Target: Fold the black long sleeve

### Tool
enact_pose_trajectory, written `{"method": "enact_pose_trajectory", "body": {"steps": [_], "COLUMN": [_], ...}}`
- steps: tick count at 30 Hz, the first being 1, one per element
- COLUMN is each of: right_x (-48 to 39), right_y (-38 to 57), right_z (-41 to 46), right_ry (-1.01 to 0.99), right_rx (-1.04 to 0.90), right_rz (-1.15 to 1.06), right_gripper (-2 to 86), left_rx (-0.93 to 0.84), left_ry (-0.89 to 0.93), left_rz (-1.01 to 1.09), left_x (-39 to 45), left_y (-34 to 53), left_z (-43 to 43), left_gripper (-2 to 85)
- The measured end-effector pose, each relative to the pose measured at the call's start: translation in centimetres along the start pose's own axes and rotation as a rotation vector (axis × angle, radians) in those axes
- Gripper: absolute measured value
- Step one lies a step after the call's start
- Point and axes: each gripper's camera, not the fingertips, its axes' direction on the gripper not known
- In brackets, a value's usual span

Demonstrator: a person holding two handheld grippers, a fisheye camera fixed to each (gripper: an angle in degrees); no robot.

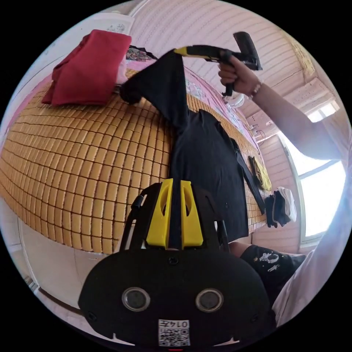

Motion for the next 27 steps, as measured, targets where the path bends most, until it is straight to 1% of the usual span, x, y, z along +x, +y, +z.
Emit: {"method": "enact_pose_trajectory", "body": {"steps": [2,4,5,6,7,10,12,15,18,19,20,22,24,26,27], "right_x": [1.6,4.4,4.9,5.5,5.5,4.4,3.8,3.4,3.5,3.6,3.6,3.6,3.0,2.3,2.0], "right_y": [-0.3,-0.2,-0.1,0.3,0.7,1.5,1.9,2.4,2.5,2.4,2.2,1.4,0.5,-0.3,-0.5], "right_z": [0.9,3.5,4.1,5.5,6.5,7.6,7.6,6.9,5.7,5.2,5.0,4.2,3.3,2.6,2.4], "right_ry": [0.012,0.046,0.044,0.045,0.070,0.133,0.162,0.181,0.161,0.144,0.133,0.105,0.132,0.161,0.178], "right_rx": [-0.053,-0.190,-0.224,-0.314,-0.383,-0.492,-0.521,-0.502,-0.428,-0.394,-0.378,-0.296,-0.198,-0.139,-0.113], "right_rz": [0.036,0.173,0.196,0.228,0.235,0.203,0.190,0.214,0.261,0.278,0.286,0.312,0.316,0.305,0.299], "right_gripper": [-0.2,-0.1,-0.1,-0.1,0.0,-0.1,-0.1,-0.1,-0.1,0.0,0.0,0.4,1.0,1.9,2.7], "left_rx": [0.060,0.091,0.094,0.091,0.094,0.109,0.097,0.043,-0.110,-0.101,-0.116,-0.119,-0.003,0.223,0.262], "left_ry": [-0.051,-0.093,-0.121,-0.131,-0.138,-0.151,-0.138,-0.156,-0.200,-0.251,-0.265,-0.265,-0.289,-0.276,-0.297], "left_rz": [-0.084,-0.127,-0.146,-0.157,-0.162,-0.136,-0.096,-0.025,-0.023,-0.006,0.035,0.033,-0.014,-0.092,-0.114], "left_x": [-2.4,-4.4,-5.6,-6.3,-7.3,-8.8,-8.9,-8.1,-7.7,-7.4,-7.2,-7.3,-8.0,-9.6,-10.0], "left_y": [0.3,0.1,-0.4,-0.8,-1.8,-5.3,-7.9,-12.0,-14.8,-15.2,-15.4,-15.4,-14.3,-11.1,-10.1], "left_z": [-3.9,-5.6,-6.0,-6.1,-6.2,-5.7,-4.7,-2.2,0.7,0.7,0.5,-0.7,-4.5,-11.8,-13.5], "left_gripper": [4.6,4.9,5.2,5.4,5.7,6.0,6.2,6.9,6.7,5.8,3.6,1.0,-0.3,-0.6,-0.6]}}
